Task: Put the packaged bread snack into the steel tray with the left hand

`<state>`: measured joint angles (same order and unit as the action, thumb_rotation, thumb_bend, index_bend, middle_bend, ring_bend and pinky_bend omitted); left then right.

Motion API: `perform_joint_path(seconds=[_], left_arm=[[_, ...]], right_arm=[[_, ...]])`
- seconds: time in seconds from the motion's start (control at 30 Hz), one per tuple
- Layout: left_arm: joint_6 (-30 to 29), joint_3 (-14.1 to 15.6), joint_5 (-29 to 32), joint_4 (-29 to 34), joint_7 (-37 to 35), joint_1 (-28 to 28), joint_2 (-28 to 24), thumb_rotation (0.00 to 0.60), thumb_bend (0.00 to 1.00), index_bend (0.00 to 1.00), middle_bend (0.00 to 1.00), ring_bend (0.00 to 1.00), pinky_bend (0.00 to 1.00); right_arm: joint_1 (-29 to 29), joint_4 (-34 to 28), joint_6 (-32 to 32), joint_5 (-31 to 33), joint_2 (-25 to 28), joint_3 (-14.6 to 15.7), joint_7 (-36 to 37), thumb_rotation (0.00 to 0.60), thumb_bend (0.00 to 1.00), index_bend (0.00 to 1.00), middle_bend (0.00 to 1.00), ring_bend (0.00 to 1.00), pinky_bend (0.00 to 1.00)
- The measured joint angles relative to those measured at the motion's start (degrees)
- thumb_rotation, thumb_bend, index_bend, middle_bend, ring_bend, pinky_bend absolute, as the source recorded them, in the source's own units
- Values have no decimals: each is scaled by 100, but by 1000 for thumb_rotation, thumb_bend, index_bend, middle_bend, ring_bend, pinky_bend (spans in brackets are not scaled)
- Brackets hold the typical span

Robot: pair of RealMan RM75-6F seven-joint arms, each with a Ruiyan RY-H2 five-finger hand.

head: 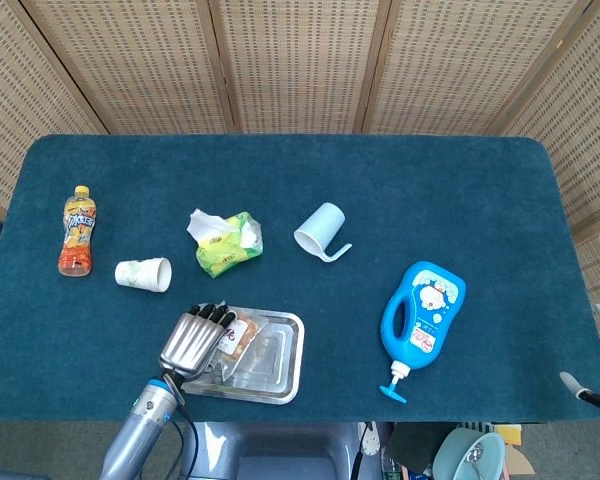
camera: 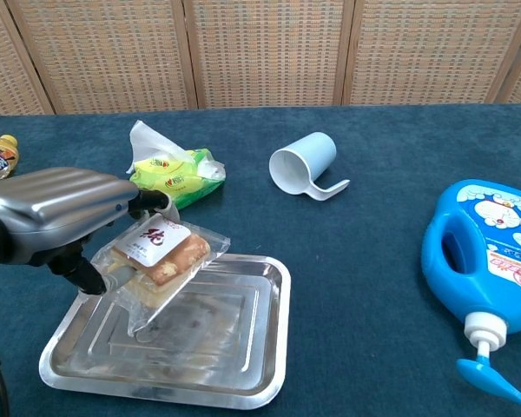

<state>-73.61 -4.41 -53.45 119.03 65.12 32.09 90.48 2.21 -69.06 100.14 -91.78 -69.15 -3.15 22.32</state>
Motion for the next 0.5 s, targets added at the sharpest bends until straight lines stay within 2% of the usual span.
perform_joint_path(seconds=[0.17, 0.27, 0.33, 0.43, 0.5], left_arm=[[-20, 86, 111, -103, 73, 116, 189, 600, 468, 375, 244, 214, 221], [-78, 221, 52, -40, 23, 120, 202, 600, 329, 281, 148, 122, 175], [-105, 300, 23, 18, -17, 120, 186, 600, 220, 173, 44, 25, 97], [-135, 372, -33, 69, -92, 129, 130, 600, 140, 38, 0, 0, 13], [-189, 407, -84, 125, -122, 123, 88, 600, 107, 5, 0, 0, 2]], right_arm=[[9, 67, -17, 46, -28, -19, 77, 600, 84, 0, 0, 0, 0], [-2, 36, -3, 25, -18, -36, 64, 600, 84, 0, 0, 0, 0], [-12, -12, 18, -17, -7, -37, 29, 600, 84, 0, 0, 0, 0], [-11, -61, 47, -54, 0, -28, -32, 600, 84, 0, 0, 0, 0], [-3, -86, 52, -55, 4, -25, -68, 600, 84, 0, 0, 0, 0]])
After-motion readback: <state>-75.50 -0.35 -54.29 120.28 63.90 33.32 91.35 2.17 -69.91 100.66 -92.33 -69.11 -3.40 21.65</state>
